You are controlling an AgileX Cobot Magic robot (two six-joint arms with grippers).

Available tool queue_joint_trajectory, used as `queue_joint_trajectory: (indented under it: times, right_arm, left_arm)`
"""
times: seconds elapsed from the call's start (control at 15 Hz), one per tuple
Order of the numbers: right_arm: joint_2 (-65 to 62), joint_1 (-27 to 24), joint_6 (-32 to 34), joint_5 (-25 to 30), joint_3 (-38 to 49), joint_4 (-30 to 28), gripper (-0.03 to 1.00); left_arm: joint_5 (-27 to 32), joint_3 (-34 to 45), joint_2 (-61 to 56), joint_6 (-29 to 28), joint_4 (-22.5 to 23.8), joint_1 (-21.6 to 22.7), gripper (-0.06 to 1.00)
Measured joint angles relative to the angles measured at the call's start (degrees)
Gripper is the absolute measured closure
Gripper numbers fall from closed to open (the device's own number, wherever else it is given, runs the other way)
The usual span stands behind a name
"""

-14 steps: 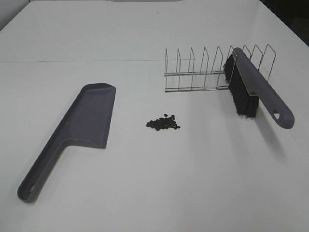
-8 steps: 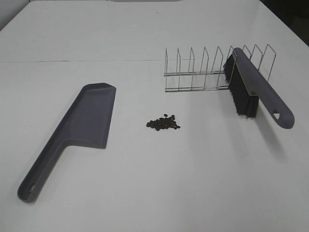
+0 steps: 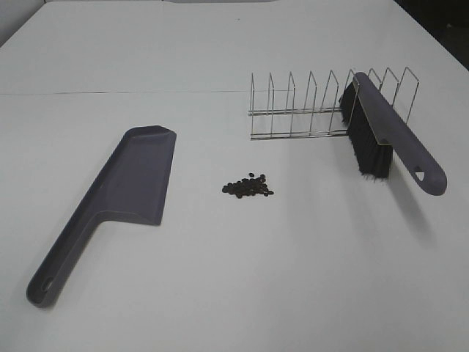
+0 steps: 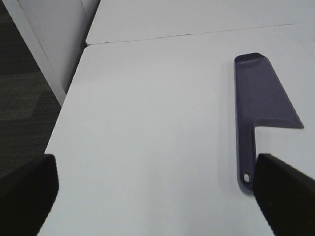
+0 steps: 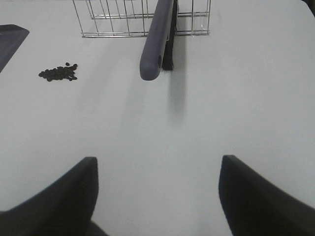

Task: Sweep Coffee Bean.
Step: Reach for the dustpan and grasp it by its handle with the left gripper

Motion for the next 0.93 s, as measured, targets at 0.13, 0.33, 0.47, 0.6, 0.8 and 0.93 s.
queue_joint_trajectory:
  times: [0.13,0.33,0.47,0.6,0.8,0.93]
  right_arm:
    - [-0.06,0.0,0.0,-4.53,-1.89,0.0,0.37]
    - [-0.06,0.0,0.0,-2.35,-2.46,1.55,0.37]
    - [-0.06,0.0,0.0,-0.23,0.06,2.18,0.37]
    - [-0.06,0.0,0.0,-0.06,0.23,2.58,0.37]
    - [-0.06,0.0,0.0,-0.06,0.4,2.58,0.37]
    - [-0.06,0.0,0.0,0.06,0.4,2.58,0.37]
  left_arm:
    - [1.15,-3.78,0.0,0.0,-0.23,0.0,-0.05]
    - [4.24,-3.27,-0.06,0.0,-1.78,0.0,-0.05]
    - [4.93,-1.43,-0.06,0.06,-2.29,0.0,-0.05]
    - [2.06,-0.11,-0.06,0.06,-2.58,0.0,-0.05]
    - [0.86,0.52,-0.06,0.06,-2.58,0.0,-0.05]
    - [0.74,0.52,-0.06,0.06,-2.58,0.0,-0.05]
